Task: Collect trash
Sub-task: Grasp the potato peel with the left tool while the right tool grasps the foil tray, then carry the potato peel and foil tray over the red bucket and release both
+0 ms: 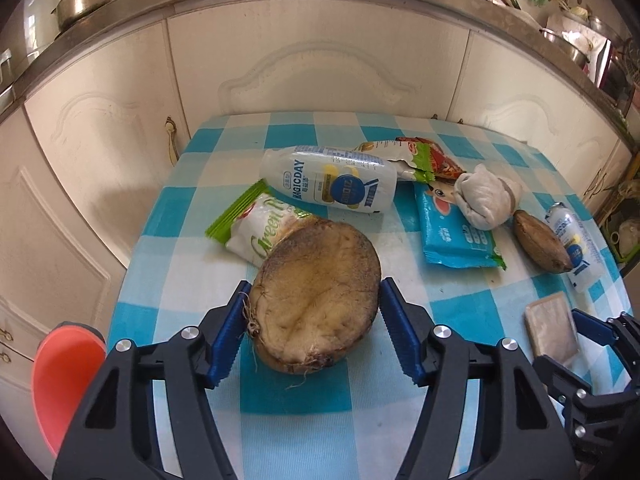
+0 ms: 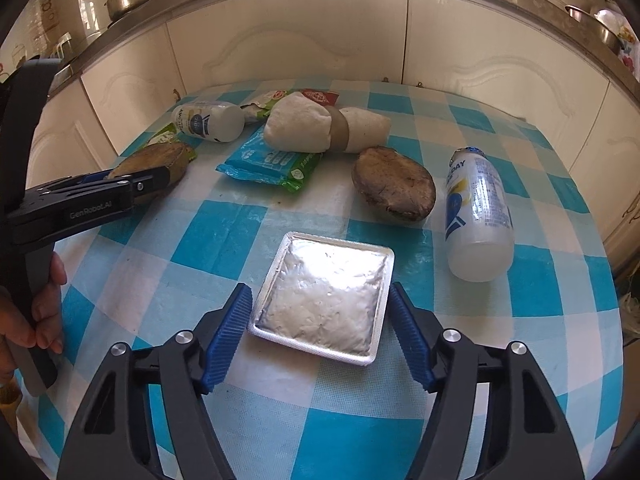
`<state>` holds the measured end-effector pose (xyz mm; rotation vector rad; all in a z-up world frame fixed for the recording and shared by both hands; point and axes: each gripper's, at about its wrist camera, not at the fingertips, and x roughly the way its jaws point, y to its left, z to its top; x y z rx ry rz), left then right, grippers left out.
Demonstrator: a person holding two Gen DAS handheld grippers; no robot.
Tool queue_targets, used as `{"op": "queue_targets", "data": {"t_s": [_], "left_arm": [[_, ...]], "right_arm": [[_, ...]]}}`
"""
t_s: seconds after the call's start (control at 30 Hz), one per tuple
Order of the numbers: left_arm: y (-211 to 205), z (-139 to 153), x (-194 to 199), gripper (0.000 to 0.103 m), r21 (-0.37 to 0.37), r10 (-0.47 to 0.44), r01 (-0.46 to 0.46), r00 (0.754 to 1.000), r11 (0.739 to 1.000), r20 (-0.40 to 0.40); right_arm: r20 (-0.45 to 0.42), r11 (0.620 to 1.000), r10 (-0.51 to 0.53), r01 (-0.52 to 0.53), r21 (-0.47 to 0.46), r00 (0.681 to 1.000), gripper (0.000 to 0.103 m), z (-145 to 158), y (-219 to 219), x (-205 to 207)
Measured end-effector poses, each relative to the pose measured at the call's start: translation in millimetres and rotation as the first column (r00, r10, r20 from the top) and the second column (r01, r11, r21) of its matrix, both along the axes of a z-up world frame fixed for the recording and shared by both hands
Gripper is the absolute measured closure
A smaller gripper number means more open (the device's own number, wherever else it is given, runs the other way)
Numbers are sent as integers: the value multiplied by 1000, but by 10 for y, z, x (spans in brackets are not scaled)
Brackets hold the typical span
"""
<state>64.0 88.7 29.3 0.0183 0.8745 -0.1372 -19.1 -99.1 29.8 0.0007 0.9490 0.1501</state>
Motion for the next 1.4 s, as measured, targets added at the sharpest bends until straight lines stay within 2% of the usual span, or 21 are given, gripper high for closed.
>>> {"op": "queue_targets", "data": {"t_s": [0.4, 0.9, 1.1, 1.4], "left_arm": [[165, 193, -430, 39, -90, 21, -17, 999, 996, 42], [324, 297, -812, 40, -164, 28, -16, 997, 986, 69], [512, 372, -958, 41, -187, 59, -41, 994, 982, 89], [1000, 543, -1228, 41, -207, 152, -123, 980, 971, 130]], "right_arm": [[8, 999, 12, -12, 33, 1000, 39, 28, -51, -102], [46, 991, 50, -55, 125, 998, 39, 268, 9, -238], [48, 982, 94, -101, 158, 994, 39, 347, 177, -264], [65, 952, 245, -253, 173, 967, 39, 490, 778, -277]]}}
